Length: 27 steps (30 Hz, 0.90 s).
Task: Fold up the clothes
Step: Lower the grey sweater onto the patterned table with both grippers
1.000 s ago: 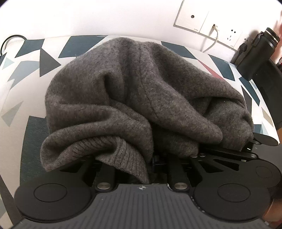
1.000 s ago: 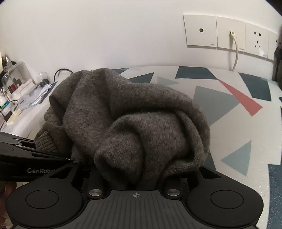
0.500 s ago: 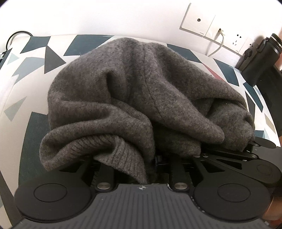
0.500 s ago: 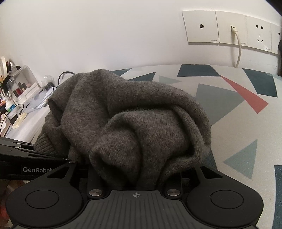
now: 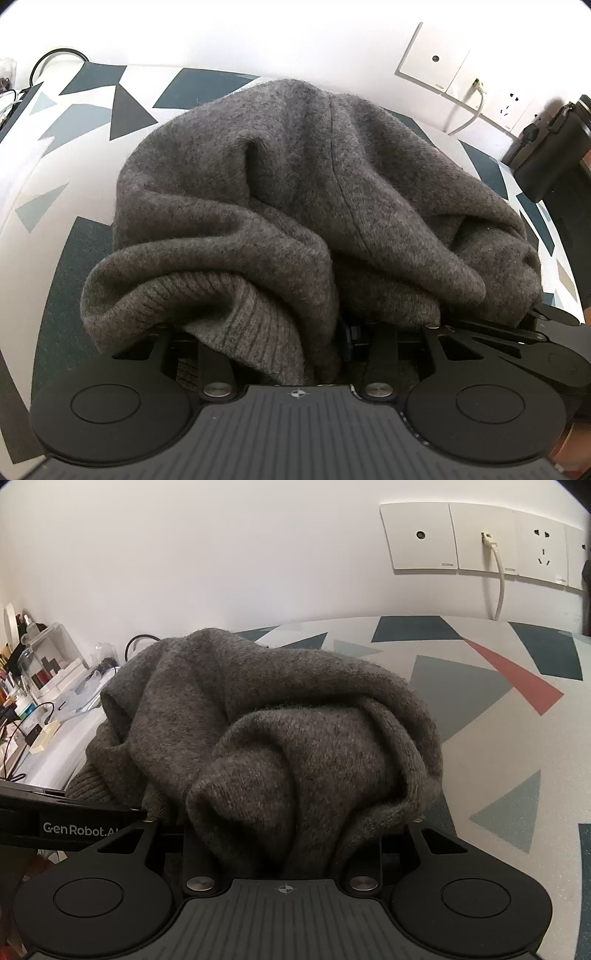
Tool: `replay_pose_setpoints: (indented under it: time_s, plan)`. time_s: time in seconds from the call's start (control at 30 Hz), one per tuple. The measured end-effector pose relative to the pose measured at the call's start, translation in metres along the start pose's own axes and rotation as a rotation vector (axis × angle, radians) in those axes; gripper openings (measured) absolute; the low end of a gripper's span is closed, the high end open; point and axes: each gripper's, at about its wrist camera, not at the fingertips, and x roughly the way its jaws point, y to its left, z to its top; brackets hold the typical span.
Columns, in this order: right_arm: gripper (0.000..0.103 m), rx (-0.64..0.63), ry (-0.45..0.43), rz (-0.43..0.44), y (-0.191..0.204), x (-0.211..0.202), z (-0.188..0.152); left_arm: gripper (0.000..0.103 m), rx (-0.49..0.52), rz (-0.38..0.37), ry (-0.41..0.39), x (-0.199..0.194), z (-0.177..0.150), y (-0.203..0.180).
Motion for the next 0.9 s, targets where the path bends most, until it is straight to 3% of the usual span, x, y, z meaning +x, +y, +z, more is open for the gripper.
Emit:
replay_pose_setpoints:
  time_s: [0.27, 0.37, 0.4, 0.43, 0.77, 0.9]
  plan:
    - [0.050, 0.005, 0.000, -0.074, 0.006, -0.001, 0.001, 0.043, 0.015, -0.057, -0.005, -0.002, 0.000, 0.009]
    - [0.071, -0.006, 0.003, -0.158, 0.010, 0.000, 0.001, 0.043, 0.011, -0.104, -0.011, -0.003, -0.001, 0.018]
    - [0.092, 0.003, 0.008, -0.198, 0.010, 0.001, 0.001, 0.044, 0.014, -0.120, -0.015, -0.003, -0.002, 0.021]
    - [0.102, 0.018, 0.017, -0.237, 0.008, 0.003, 0.001, 0.045, 0.025, -0.136, -0.018, -0.003, -0.002, 0.022]
    - [0.102, 0.061, 0.042, -0.312, 0.016, 0.003, 0.003, 0.045, 0.130, -0.212, -0.016, -0.003, -0.001, 0.032]
    - [0.102, 0.075, 0.051, -0.312, 0.015, 0.005, 0.004, 0.051, 0.145, -0.261, 0.011, -0.002, 0.004, 0.039]
